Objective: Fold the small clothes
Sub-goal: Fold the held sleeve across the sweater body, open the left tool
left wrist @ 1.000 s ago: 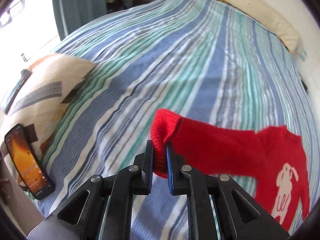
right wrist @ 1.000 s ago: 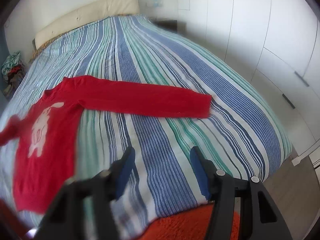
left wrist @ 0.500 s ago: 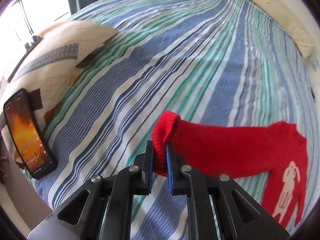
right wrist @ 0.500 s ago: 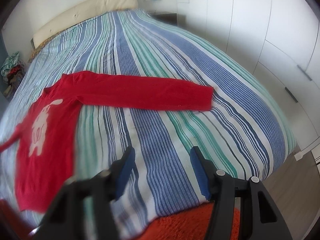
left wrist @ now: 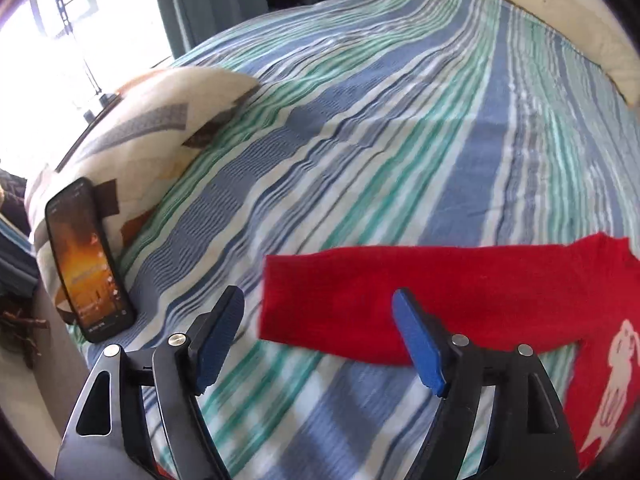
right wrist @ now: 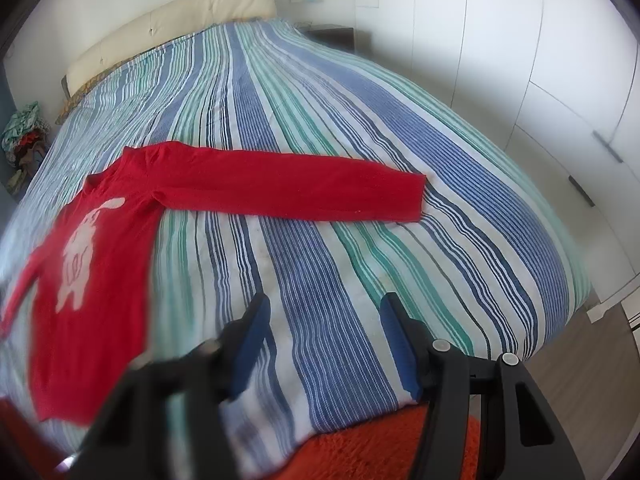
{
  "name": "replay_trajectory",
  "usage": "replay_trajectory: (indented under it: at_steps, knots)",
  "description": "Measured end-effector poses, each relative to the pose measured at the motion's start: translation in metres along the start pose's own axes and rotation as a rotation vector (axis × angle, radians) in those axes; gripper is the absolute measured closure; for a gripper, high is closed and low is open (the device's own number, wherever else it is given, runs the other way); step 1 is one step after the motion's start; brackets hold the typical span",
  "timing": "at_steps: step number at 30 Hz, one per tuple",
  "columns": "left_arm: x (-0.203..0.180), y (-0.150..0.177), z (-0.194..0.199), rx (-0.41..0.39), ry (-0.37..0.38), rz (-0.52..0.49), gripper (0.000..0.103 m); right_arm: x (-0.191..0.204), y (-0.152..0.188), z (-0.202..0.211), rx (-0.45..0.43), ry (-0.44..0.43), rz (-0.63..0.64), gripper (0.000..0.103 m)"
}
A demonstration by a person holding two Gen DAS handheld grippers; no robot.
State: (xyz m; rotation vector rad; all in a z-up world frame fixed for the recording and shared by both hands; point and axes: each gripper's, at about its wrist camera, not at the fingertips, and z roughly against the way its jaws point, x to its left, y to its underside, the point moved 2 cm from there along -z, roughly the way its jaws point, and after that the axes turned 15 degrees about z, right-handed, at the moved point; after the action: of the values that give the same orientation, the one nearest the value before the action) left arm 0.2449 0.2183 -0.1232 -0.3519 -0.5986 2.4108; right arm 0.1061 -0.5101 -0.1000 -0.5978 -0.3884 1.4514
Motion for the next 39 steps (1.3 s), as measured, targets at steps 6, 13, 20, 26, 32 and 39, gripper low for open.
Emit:
replay_trajectory:
  at_steps: [6, 13, 20, 26, 32, 39]
  knots:
    - [-0.125, 0.035, 0.021, 0.080, 0.216, -0.185, 0.019, 0.002, -0.001, -0.002, 0.006, 0.003, 0.012, 0.046]
    - [-0.229, 0.091, -0.013, 0.158, 0.181, -0.353, 0.018, 0.000, 0.000, -0.002, 0.012, 0.009, 0.004, 0.046]
    - [-0.160, 0.065, -0.051, 0.160, 0.051, -0.228, 0.018, 0.001, 0.000, -0.003, 0.018, 0.009, 0.007, 0.046]
    - [-0.046, 0.028, -0.066, 0.147, -0.007, -0.051, 0.013, 0.000, -0.001, -0.005, 0.026, 0.003, -0.007, 0.046]
    - [0.059, 0.002, -0.075, 0.174, -0.043, 0.185, 0.012, 0.004, -0.002, -0.005, 0.031, 0.019, 0.019, 0.046]
    - [0.065, 0.008, -0.027, 0.106, 0.037, 0.142, 0.012, 0.005, -0.002, -0.002, 0.015, 0.033, 0.019, 0.046]
